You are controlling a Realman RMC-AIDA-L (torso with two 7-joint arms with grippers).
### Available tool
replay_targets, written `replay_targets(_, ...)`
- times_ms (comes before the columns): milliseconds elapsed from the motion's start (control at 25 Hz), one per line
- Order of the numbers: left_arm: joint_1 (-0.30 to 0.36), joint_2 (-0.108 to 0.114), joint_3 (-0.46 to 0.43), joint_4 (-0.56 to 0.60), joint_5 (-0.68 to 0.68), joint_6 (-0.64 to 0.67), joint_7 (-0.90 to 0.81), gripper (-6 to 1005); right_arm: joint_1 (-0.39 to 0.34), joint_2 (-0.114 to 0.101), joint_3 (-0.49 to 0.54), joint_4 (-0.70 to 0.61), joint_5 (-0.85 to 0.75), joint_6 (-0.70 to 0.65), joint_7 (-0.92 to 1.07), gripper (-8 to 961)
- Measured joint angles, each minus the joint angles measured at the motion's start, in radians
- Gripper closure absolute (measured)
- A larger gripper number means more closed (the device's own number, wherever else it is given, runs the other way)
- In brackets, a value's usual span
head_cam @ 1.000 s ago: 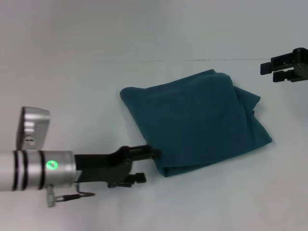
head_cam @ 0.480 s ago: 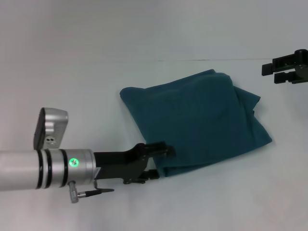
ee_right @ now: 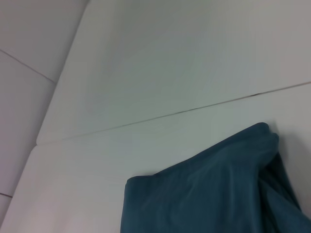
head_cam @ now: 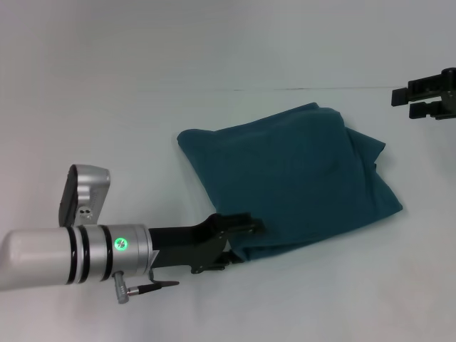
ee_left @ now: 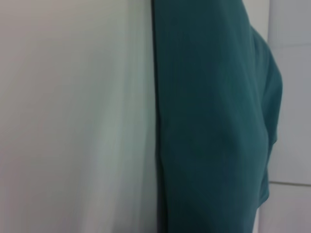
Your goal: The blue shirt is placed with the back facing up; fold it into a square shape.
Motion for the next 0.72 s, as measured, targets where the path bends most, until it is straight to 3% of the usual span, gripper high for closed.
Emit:
replay_targets(160,0.018,0.0,-0.005,-0.006,-0.024,-0.002,0.013,174,-0.005,0.0,0.01,0.0,0.0,-0.002,-0.001,347)
replay_targets(600,0.027,0.002,-0.002,-0.009,-0.028,0.004,0.026,605,-0.006,0.0,0.017,0.0,0.0,0.0,-0.003,340)
replay_targets(720,0.03,0.002,0.0,-0.009,-0.028,0.005,0.03,676,-0.004,0.0,0.017,0.001,0.0,0.001,-0.003,338)
